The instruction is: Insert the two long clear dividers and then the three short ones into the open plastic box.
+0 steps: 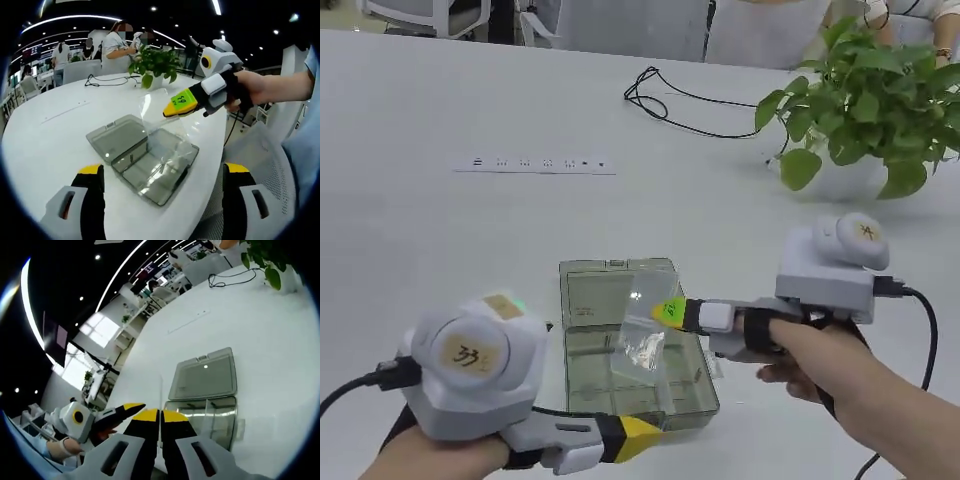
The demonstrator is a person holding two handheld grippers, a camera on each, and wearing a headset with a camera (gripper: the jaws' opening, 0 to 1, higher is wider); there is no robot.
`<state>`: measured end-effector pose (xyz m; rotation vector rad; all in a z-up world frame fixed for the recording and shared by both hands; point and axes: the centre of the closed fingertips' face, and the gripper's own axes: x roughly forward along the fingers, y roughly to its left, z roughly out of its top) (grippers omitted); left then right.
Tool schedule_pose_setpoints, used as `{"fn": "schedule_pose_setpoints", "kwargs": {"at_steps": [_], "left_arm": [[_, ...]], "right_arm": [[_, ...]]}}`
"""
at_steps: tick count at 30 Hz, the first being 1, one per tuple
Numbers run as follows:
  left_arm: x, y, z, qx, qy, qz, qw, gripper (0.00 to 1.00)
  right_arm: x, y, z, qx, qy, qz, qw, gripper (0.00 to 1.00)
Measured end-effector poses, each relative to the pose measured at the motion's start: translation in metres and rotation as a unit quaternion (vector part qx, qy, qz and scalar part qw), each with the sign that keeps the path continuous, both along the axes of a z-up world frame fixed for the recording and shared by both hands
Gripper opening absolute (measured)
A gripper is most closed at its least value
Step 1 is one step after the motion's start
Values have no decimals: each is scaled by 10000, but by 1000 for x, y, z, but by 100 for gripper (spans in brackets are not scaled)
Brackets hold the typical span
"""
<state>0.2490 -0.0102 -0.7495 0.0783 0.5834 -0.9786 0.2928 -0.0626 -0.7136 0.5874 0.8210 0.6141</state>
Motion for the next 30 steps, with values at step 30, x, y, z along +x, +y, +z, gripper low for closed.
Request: {"fn": "schedule_pose_setpoints", "kwargs": {"at_steps": [30], "left_arm": [[-9,31,-17,10,94,30,10000,100]], "right_arm": [[-4,8,-41,-1684,2316,633,9560,2]]}}
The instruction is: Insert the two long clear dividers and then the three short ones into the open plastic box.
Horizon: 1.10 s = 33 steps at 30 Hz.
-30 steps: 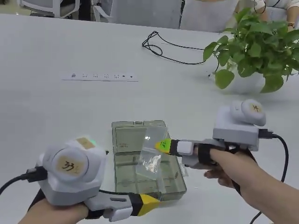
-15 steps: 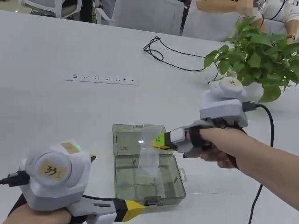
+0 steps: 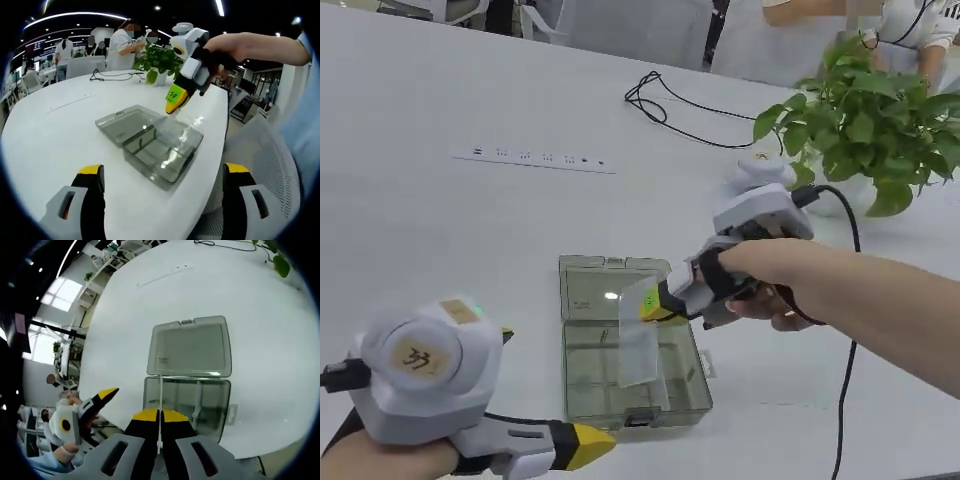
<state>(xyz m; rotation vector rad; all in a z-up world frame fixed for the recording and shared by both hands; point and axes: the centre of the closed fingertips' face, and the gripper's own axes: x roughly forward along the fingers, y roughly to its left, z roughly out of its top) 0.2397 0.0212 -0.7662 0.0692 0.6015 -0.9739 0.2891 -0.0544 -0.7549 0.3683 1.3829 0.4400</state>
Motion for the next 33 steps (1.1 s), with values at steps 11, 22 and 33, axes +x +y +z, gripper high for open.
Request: {"fn": "schedule_pose_setpoints", "kwargs": {"at_steps": [11,22,33], "left_arm": [[-1,-1,0,-66,29,33,10000,100],[0,3,-4,-86,78,75,9999,99],[0,2,-6,-109,101,67,9999,99]], "right_arm": [[-2,6,-16,-328,499,213,9980,2],[-6,8,-27,-585,705,270,9954,2],[-5,7,-33,-729,747,263,9942,2]]}}
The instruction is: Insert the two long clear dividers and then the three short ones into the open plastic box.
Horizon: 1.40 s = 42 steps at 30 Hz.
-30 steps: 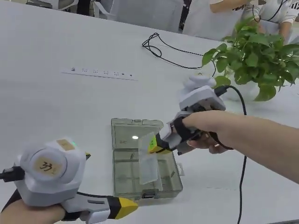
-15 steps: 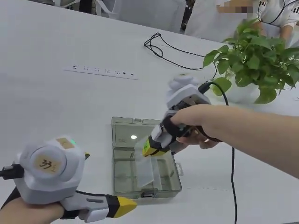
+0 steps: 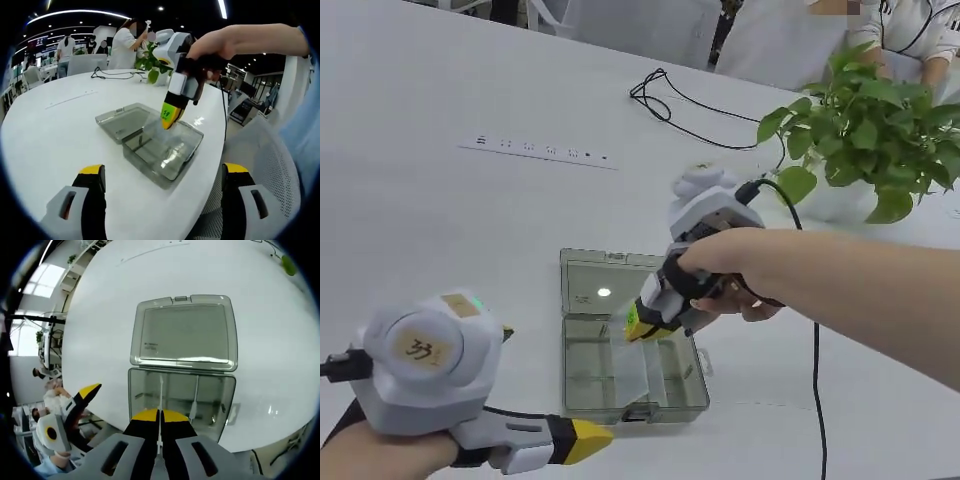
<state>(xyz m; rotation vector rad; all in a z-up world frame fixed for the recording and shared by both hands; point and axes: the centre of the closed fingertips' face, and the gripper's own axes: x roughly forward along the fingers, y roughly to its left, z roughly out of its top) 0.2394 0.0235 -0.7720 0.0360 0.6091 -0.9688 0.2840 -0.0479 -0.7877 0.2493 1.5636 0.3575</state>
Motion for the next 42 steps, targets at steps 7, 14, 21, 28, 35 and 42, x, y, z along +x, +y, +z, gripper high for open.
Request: {"fn": "schedule_pose_setpoints", "kwargs": {"at_steps": [7,14,21,28,35,42], "left_arm": [[0,-1,-1,-7,23,9,10000,99],[-1,2,-3,-14,50,37,10000,98],[0,2,-3,-28,58,52,10000,98],[0,2,-4,-22,76,43,10000,97],[-1,1,-4,-24,88,28,10000,97],[-1,2,-5,-34,100,30,9999,97]], "right_arm": [[1,3,-3,-16,13,-17,10000,2],[0,3,-7,-60,8,-15,10000,2],[0,3,-10,-117,18,-14,9999,2],[1,2,-11,-165,7,-14,9999,2],[1,3,-12,-171,0,36,9998,2],[2,3,-15,-231,-6,129,9997,2]]}}
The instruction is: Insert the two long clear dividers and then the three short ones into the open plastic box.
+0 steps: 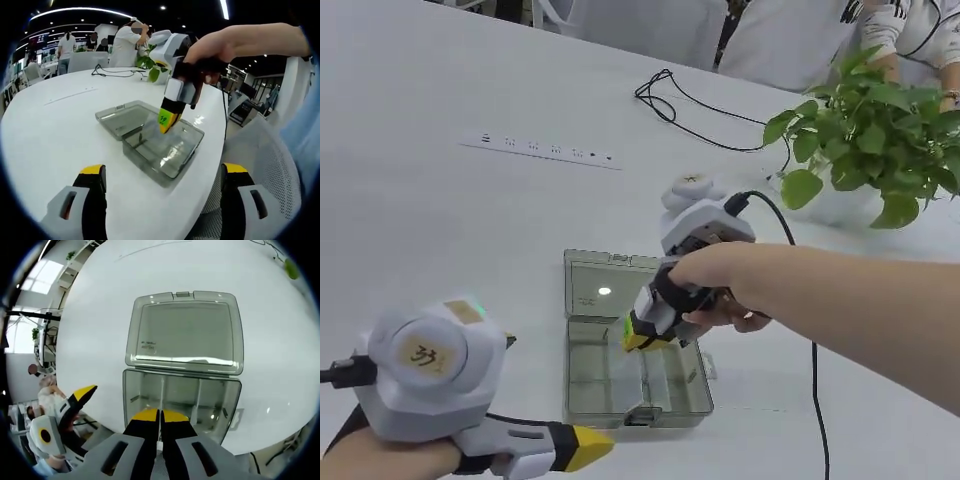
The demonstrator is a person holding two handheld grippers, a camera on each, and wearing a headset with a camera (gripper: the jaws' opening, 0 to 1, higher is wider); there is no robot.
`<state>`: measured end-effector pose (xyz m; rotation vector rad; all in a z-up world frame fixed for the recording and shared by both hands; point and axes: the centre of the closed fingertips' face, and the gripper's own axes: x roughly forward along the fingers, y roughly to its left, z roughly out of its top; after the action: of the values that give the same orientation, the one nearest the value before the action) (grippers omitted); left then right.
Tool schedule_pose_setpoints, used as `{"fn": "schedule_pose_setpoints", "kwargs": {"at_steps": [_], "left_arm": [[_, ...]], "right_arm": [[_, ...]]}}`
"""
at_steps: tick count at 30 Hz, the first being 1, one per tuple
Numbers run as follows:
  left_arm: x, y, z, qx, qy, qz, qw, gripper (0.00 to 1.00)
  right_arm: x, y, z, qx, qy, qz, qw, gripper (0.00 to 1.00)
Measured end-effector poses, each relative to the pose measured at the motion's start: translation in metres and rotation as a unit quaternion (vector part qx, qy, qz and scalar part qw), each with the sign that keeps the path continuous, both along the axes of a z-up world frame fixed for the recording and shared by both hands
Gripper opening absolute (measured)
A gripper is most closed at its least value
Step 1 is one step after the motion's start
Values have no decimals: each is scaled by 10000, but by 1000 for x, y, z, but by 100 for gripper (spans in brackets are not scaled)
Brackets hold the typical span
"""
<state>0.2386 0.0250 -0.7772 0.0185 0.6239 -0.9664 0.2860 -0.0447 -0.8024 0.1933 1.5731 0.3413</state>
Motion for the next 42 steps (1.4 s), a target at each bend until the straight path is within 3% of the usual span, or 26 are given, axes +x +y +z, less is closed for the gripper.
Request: {"fn": "schedule_pose_setpoints", "kwargs": {"at_steps": [22,42], "left_arm": [[-2,-7,-2,-42,50,-66,10000,96],[0,1,-6,7,120,13,9999,96]], "right_arm": [[1,7,-6,-278,-84,223,9993,2],[1,11,-21,-500,-266,638,9964,4]]}}
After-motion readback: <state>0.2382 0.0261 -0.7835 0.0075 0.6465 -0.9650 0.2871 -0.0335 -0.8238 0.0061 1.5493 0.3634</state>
